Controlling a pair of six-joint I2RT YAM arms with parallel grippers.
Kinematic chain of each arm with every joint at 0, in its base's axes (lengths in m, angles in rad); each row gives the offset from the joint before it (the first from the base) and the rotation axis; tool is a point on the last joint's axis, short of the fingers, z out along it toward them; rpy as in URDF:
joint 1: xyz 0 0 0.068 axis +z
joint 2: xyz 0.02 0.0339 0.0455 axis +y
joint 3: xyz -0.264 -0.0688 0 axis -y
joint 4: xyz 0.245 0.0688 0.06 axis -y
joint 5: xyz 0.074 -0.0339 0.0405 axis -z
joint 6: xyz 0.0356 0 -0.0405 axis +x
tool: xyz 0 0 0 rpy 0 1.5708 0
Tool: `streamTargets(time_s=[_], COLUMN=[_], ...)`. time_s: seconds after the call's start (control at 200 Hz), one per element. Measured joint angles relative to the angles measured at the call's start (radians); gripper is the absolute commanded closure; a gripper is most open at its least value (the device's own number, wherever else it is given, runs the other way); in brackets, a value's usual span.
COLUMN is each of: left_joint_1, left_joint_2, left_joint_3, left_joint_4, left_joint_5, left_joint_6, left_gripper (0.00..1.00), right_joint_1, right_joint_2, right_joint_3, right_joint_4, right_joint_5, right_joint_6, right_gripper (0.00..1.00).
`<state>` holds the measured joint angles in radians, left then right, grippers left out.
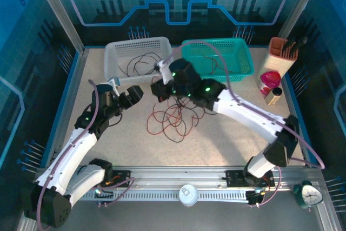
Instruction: Untangle the cables
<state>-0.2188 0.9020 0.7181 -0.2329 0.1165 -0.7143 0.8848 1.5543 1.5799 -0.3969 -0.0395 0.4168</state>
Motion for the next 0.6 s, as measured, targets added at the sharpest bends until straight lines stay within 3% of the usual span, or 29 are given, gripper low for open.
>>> streamTargets(time_s=[0.355,0.6], left_joint_1=[-0.007,-0.078], left_joint_2=[0.013,0.064], left_joint_3=[0.029,0.103], left_joint_4=[0.090,0.166], left_joint_5=[0.085,0.116], left_joint_6=[0.014,0.039], left_gripper=[0.07,0.06], right_joint_1=[-0.103,-0.142], right_joint_2=[-0.043,-0.043], right_joint_3=[0.259,0.356], right_joint_4=[-0.093,-0.092], right_joint_5=[-0.093,-0.138], right_joint_6=[-0.033,-0.028], right_gripper=[1.00,1.00])
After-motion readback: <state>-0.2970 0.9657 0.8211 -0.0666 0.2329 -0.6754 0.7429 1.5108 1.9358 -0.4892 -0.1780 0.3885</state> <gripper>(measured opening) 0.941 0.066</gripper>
